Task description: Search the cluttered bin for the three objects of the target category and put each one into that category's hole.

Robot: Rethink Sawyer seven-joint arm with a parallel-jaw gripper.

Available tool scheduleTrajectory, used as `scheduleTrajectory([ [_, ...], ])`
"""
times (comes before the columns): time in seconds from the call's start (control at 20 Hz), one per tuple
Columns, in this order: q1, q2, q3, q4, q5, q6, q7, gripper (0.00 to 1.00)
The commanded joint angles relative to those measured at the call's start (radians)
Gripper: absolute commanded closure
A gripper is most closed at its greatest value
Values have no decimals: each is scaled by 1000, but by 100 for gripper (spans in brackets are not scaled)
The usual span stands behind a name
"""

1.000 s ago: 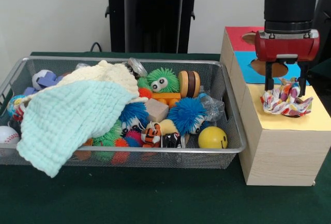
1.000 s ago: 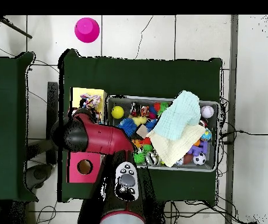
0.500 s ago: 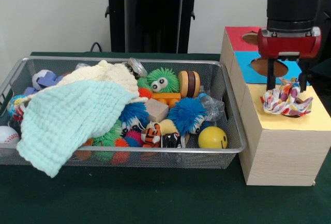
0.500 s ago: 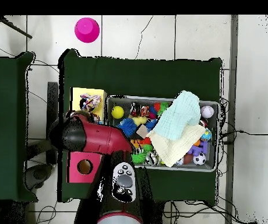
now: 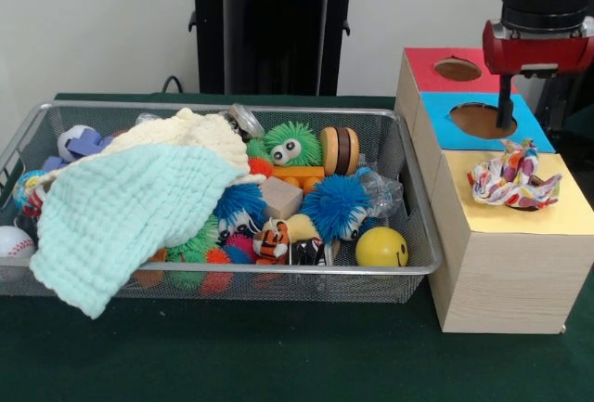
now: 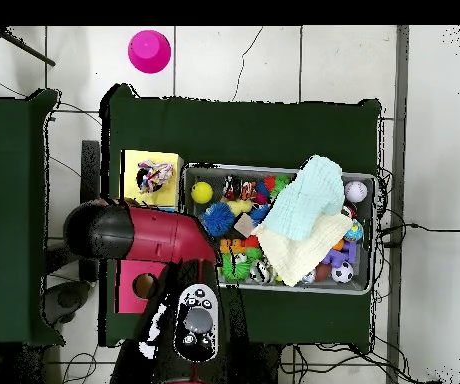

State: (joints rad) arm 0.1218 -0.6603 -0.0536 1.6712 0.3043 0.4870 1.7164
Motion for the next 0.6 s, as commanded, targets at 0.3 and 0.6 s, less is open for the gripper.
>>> scheduleTrajectory([
  [0.3, 11, -21, -70, -154, -37, 136, 186, 0],
  [0.6, -9, -20, -79, -249, -56, 206, 135, 0],
])
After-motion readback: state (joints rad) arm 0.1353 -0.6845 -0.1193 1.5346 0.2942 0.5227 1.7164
